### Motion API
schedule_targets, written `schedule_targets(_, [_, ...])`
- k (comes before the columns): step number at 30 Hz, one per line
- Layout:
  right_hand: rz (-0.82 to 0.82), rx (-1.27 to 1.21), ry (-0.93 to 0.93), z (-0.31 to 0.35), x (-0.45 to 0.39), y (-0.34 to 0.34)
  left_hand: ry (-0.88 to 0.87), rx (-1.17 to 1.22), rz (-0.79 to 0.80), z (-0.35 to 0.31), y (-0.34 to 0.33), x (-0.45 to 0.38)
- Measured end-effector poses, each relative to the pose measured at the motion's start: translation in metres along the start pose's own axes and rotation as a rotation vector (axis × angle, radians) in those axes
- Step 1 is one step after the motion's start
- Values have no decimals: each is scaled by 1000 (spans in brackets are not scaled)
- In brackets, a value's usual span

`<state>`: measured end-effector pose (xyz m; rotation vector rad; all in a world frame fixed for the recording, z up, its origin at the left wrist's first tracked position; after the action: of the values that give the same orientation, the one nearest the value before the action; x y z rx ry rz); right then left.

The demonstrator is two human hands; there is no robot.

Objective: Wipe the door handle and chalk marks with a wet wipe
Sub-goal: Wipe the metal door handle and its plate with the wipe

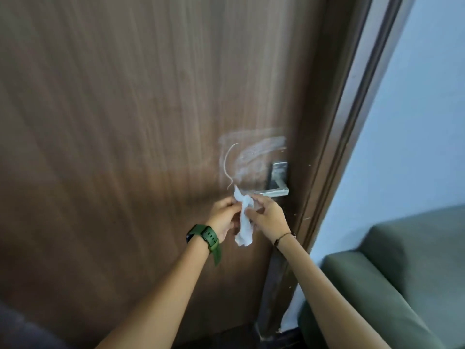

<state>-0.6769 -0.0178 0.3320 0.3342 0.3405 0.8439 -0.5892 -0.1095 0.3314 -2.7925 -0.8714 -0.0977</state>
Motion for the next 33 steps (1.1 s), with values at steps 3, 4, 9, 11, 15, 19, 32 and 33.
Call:
schedule_targets(3, [-90,-4,73,-1,8,17,-47,-96,4,-9,-21,-15])
schedule_targets(4, [-114,-27,97,0,10,21,-73,-171,-11,-13,-26,-19])
schedule_targets(9, [-322,49,192,6,6,28,-194,-321,-106,-33,-44,-39])
schedule_targets(11, [-516,127,193,10,0,34,-243,-274,-100,-42,-52,-44])
schedule_targets(15, [-744,252,166,14,-21,55,-348,-295,-63,-59,-52,-53])
schedule_targets(19, [-617,533,108,7,-38,60,-477,-653,-18,-60,-42,-59])
schedule_targets(32, [-377,871,-3,6,-49,35,-541,-867,137,-23,-34,-62])
schedule_targets(33, [-402,853,-4,8,-51,38,-543,-874,150,-23,-34,-63])
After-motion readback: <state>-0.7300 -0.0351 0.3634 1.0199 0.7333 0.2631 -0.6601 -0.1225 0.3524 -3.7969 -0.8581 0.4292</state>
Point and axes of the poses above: each hand's wrist, its own x-axis away from the middle knuckle, its own y-axis out of the back of the hand, z = x × y, the point moved 2 cm from there along -x, towards the middle knuckle, and after that the axes turned 5 degrees about z, right-handed, at the moved point
